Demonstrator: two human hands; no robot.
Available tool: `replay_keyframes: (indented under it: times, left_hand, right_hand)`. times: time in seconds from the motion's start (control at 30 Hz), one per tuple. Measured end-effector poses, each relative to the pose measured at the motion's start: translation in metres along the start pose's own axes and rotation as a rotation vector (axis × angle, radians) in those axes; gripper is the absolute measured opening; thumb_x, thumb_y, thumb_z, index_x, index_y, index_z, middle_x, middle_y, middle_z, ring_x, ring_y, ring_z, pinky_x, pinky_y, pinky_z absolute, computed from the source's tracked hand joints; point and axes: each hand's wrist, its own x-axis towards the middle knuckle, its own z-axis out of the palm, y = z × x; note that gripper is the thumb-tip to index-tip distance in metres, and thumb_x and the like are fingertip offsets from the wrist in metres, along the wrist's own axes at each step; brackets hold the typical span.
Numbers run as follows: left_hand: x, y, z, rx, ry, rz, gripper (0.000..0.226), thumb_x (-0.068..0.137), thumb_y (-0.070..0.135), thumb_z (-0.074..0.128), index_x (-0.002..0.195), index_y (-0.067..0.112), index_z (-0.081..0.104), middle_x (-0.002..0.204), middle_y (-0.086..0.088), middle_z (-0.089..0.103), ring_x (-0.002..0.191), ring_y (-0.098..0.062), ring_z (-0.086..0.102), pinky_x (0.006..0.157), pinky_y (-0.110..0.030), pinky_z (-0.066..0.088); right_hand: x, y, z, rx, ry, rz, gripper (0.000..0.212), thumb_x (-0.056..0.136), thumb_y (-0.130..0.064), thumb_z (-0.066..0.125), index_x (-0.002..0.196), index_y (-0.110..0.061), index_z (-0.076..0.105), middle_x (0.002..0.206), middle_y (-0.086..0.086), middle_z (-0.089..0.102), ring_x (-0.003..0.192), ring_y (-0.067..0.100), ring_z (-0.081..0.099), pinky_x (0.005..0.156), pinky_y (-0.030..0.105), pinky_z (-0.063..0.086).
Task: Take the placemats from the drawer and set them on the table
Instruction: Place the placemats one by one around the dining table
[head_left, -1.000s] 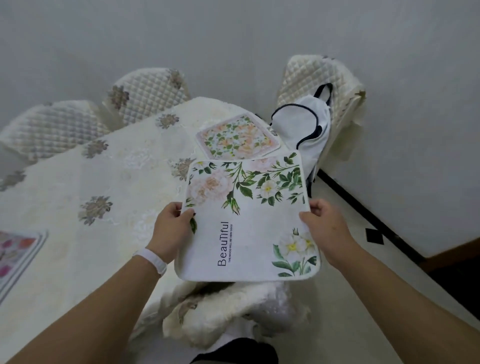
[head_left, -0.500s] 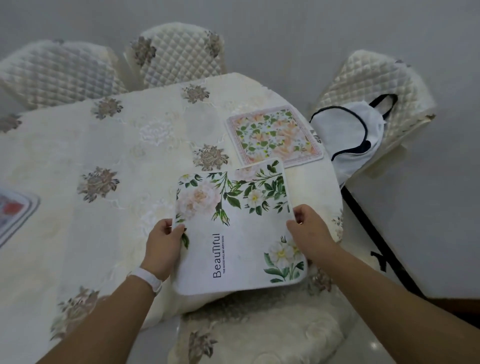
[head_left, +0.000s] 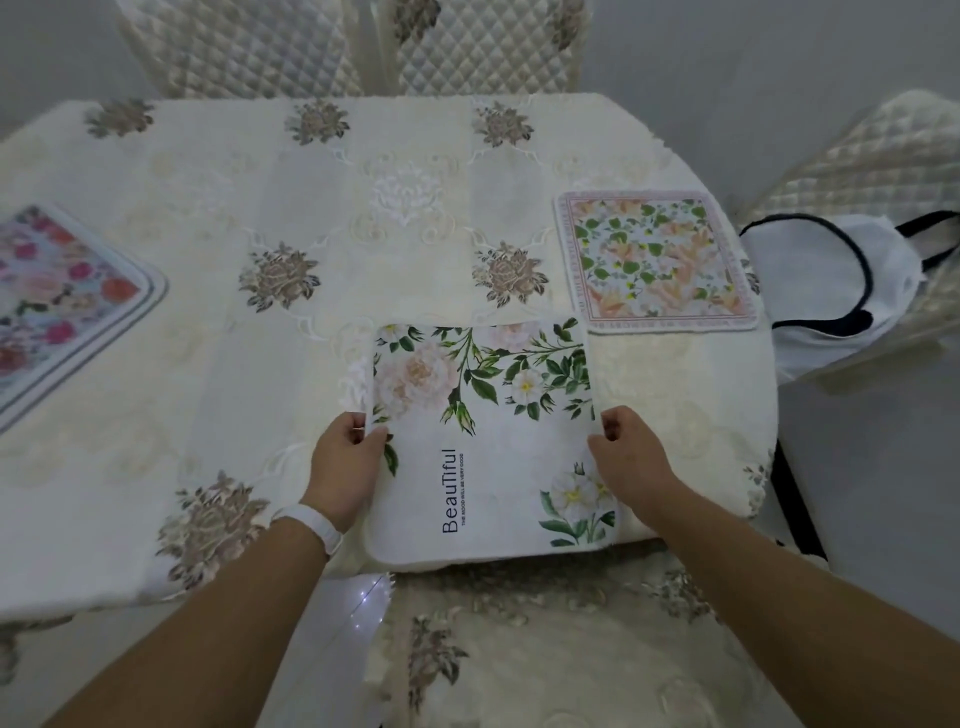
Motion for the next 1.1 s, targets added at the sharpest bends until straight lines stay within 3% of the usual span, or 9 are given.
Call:
replay_keyframes:
  times: [0.1, 0.23, 0.4, 0.57, 0.7, 0.77, 0.87, 0.97, 1.1]
  left_hand:
    - [0.002, 0.0, 0.004, 0.035, 0.027, -0.003, 0.005, 0.093, 0.02, 0.061, 0.093, 0.016, 0.063, 0.09, -0.004, 0.07, 0.082, -0.021, 0.065, 0.067, -0.03, 0.048]
    - [0.002, 0.001, 0.007, 0.042, 0.059, -0.022, 0.008, 0.094, 0.02, 0.06, 0.096, 0.013, 0.064, 0.088, -0.002, 0.069, 0.082, -0.021, 0.065, 0.062, -0.028, 0.046]
    - [0.004, -0.001, 0.015, 0.043, 0.084, -0.042, 0.01, 0.094, 0.022, 0.06, 0.099, 0.016, 0.066, 0.089, 0.0, 0.07, 0.077, -0.014, 0.064, 0.059, -0.023, 0.044]
    - [0.005, -0.007, 0.023, 0.047, 0.066, -0.048, 0.01, 0.093, 0.023, 0.062, 0.1, 0.018, 0.067, 0.092, 0.001, 0.071, 0.084, -0.02, 0.067, 0.073, -0.034, 0.055]
    - [0.003, -0.007, 0.027, 0.072, 0.125, -0.043, 0.012, 0.093, 0.024, 0.06, 0.103, 0.019, 0.065, 0.092, 0.005, 0.067, 0.086, -0.019, 0.064, 0.067, -0.027, 0.049]
    - [0.0, -0.006, 0.027, 0.098, 0.173, -0.027, 0.023, 0.092, 0.022, 0.061, 0.114, 0.017, 0.059, 0.099, 0.006, 0.061, 0.091, -0.019, 0.061, 0.074, -0.029, 0.047]
    - [-0.004, -0.01, 0.026, 0.243, 0.191, 0.17, 0.036, 0.092, 0.016, 0.059, 0.127, 0.012, 0.052, 0.117, 0.003, 0.048, 0.106, -0.017, 0.052, 0.088, -0.032, 0.043]
    - [-0.004, -0.019, 0.032, 0.494, 0.058, 0.45, 0.039, 0.091, 0.016, 0.057, 0.129, 0.009, 0.054, 0.134, -0.006, 0.05, 0.124, -0.02, 0.046, 0.101, -0.031, 0.038]
    - [0.004, -0.033, 0.052, 0.892, -0.23, 0.749, 0.055, 0.093, 0.038, 0.045, 0.14, 0.01, 0.05, 0.151, -0.013, 0.043, 0.141, -0.029, 0.036, 0.113, -0.049, 0.033]
  right_hand:
    - [0.007, -0.002, 0.002, -0.023, -0.015, -0.017, 0.007, 0.096, -0.013, 0.05, 0.102, -0.018, 0.051, 0.086, -0.002, 0.056, 0.071, 0.01, 0.05, 0.062, 0.029, 0.04]
    - [0.02, -0.001, 0.004, -0.044, -0.04, 0.004, 0.014, 0.097, -0.014, 0.05, 0.11, -0.018, 0.048, 0.085, -0.009, 0.051, 0.075, 0.012, 0.05, 0.075, 0.03, 0.041]
    - [0.032, 0.01, 0.004, -0.051, -0.055, 0.005, 0.025, 0.096, -0.012, 0.051, 0.12, -0.017, 0.046, 0.09, -0.005, 0.054, 0.073, 0.009, 0.052, 0.072, 0.031, 0.042]
    - [0.04, 0.017, -0.002, -0.052, -0.052, 0.023, 0.027, 0.096, -0.012, 0.052, 0.121, -0.015, 0.047, 0.094, -0.002, 0.057, 0.074, 0.011, 0.052, 0.073, 0.031, 0.043]
    - [0.045, 0.025, -0.003, -0.068, -0.051, 0.023, 0.026, 0.094, -0.015, 0.054, 0.12, -0.015, 0.048, 0.084, -0.009, 0.052, 0.072, 0.011, 0.053, 0.071, 0.03, 0.042]
    - [0.044, 0.027, -0.003, -0.116, -0.032, 0.0, 0.029, 0.093, -0.016, 0.055, 0.121, -0.015, 0.048, 0.088, -0.006, 0.054, 0.074, 0.012, 0.054, 0.069, 0.03, 0.042]
    - [0.045, 0.029, -0.001, -0.227, 0.016, -0.1, 0.038, 0.091, -0.017, 0.056, 0.128, -0.012, 0.049, 0.115, 0.005, 0.052, 0.094, 0.02, 0.054, 0.077, 0.032, 0.042]
    - [0.043, 0.029, 0.007, -0.453, 0.025, -0.382, 0.042, 0.091, -0.021, 0.056, 0.132, -0.011, 0.05, 0.132, 0.009, 0.046, 0.117, 0.027, 0.049, 0.093, 0.038, 0.043]
    - [0.04, 0.024, 0.031, -0.74, -0.269, -0.643, 0.06, 0.097, -0.043, 0.043, 0.151, -0.018, 0.031, 0.161, 0.009, 0.021, 0.149, 0.028, 0.017, 0.12, 0.044, 0.013]
